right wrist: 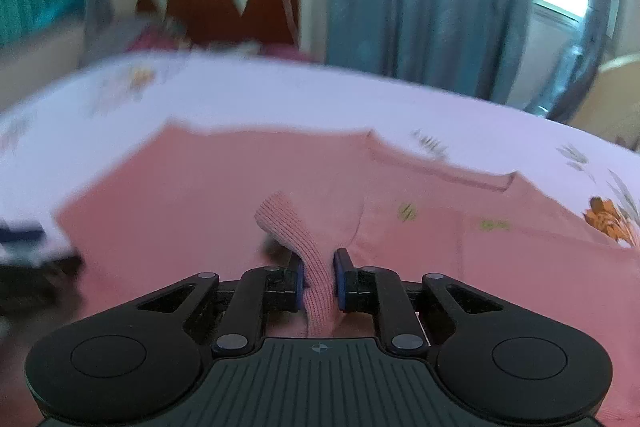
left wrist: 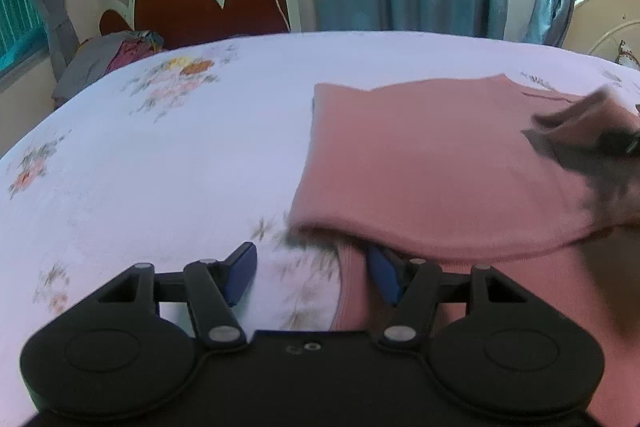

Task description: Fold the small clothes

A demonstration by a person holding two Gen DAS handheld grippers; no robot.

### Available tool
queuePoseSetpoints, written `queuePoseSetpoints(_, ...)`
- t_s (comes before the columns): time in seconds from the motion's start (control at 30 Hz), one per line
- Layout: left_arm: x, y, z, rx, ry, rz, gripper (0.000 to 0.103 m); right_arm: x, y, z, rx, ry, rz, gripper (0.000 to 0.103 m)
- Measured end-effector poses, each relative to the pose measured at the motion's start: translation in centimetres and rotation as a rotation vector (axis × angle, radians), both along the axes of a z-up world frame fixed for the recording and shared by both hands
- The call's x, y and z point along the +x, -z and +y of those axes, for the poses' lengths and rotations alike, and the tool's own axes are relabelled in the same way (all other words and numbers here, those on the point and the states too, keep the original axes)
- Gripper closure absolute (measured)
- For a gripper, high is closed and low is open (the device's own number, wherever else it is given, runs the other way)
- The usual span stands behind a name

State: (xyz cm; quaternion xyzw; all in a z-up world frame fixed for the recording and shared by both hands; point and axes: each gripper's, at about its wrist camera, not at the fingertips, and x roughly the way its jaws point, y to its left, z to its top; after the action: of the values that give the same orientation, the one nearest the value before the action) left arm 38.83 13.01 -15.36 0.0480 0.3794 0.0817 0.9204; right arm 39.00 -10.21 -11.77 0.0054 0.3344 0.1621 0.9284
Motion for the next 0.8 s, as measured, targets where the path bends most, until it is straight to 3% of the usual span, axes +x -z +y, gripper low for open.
queuePoseSetpoints(0.07,0.7,0.1,0.2,-0.033,0.008,-0.012,0.057,0.2,-1.4,-2.3,0.047,0.063,-0.02,0.091)
queuePoseSetpoints(0.1,0.9,0.3,0.5,-0.055,0.012,-0.014,0.069,0.2,-1.9,-3.6,0.063,0.095,-0.026,0.094)
queuePoseSetpoints(0.23,0.8,0.7,0.3,-0.067,0.051,-0.025,0.089,-0.1,-1.9,-8.2,0.09,0.208,-0.012,0.098)
queuePoseSetpoints(0.37,0.5,1.0,-0.3,-0.052,0.061,-0.032,0.092,-0.9,-0.6,-11.1,0.114,0.277,0.044,0.098)
queuePoseSetpoints(0.47,0.7,1.2,-0.3,-0.038,0.079,-0.029,0.092,-1.3,1.0,-11.5,0.087,0.29,0.094,0.098)
queuePoseSetpoints(0.63,0.4,1.1,-0.4,-0.029,0.09,-0.021,0.092,-1.4,3.0,-12.8,0.126,0.294,0.179,0.098)
queuePoseSetpoints(0.7,0.3,0.7,-0.4,-0.032,0.097,-0.008,0.091,-2.0,3.1,-13.6,0.139,0.307,0.187,0.087)
queuePoseSetpoints(0.77,0.3,0.2,-0.1,-0.046,0.098,0.013,0.087,-2.7,2.4,-14.3,0.127,0.331,0.17,0.06)
queuePoseSetpoints(0.8,0.1,-0.1,0.1,-0.063,0.101,0.022,0.083,-3.0,2.0,-14.7,0.129,0.337,0.16,0.058)
